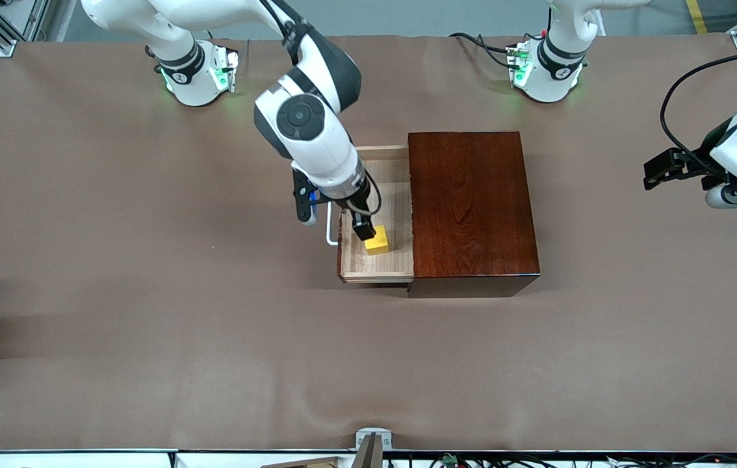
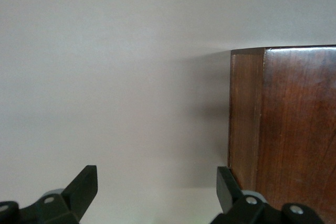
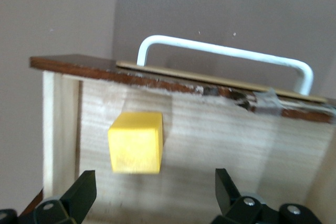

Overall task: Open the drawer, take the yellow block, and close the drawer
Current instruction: 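Lower the right gripper into the drawer onto the yellow cube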

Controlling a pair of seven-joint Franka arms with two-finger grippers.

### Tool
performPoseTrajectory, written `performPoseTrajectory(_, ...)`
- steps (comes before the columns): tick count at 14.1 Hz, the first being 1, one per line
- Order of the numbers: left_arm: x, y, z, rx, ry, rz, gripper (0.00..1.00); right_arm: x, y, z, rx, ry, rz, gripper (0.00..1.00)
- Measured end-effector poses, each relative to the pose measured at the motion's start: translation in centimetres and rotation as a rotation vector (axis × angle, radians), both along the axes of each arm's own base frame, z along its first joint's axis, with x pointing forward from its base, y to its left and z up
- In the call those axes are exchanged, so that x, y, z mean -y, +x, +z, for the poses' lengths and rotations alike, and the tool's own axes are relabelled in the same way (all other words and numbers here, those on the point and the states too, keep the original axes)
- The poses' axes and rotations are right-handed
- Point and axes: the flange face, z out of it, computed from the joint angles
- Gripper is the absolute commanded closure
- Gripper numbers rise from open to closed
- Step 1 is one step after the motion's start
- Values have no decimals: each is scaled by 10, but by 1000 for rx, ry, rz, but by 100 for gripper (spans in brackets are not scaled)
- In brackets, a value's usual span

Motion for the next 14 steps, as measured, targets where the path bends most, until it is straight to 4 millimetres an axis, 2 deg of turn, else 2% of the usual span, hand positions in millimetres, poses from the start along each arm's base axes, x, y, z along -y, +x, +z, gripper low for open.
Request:
performPoseTrajectory(2,-4,-1,2,4,0,7,0,-7,0,-18,15,-10,-2,0)
performPoseTrajectory(5,-5,-4,12,24,-1,8,0,-11,2,-34,26,-5,-6,0)
performPoseTrajectory(12,-4,-5,25,48,-2,7,0,-14,8,-56,46,16,-33,0)
performPoseTrajectory(13,-4,-5,25,48,-2,7,0,-15,9,-58,47,17,-35,36)
performPoseTrajectory(14,-4,-5,25,48,-2,7,0,-15,9,-59,48,17,-35,64)
